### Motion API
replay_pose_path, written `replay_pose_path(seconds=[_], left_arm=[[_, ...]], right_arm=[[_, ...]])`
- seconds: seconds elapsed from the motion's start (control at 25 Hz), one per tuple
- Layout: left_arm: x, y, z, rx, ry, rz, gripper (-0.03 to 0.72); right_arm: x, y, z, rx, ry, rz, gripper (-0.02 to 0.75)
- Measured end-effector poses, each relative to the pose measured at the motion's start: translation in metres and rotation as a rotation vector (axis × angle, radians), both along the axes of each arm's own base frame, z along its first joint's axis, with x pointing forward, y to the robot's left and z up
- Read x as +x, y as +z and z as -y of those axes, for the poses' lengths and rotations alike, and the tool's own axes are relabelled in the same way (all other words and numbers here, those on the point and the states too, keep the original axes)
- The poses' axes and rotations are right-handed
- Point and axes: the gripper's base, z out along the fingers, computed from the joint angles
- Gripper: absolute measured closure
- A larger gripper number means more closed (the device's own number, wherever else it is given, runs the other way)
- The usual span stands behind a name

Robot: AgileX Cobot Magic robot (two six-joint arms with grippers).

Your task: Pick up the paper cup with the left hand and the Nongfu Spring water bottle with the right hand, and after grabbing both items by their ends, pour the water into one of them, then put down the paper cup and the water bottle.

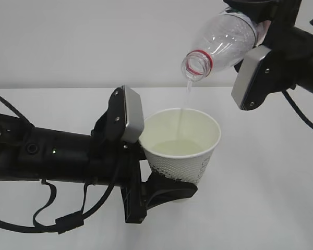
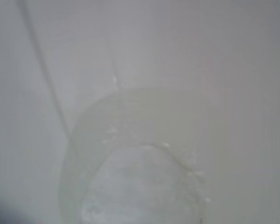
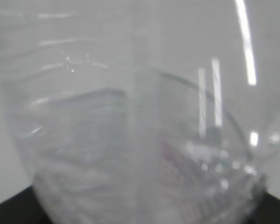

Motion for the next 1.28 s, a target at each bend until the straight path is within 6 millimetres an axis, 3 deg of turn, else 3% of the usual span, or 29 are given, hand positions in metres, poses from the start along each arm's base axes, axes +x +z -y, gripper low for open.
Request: replay_pose_path(seconds=[1.28], left_arm=[[-0.0001,-0.0001,0.0000,0.001,-0.002,0.001,0.183]], right_arm=[[-0.0002,0.0006,-0.0001,-0.009,0.001,0.015,0.260]])
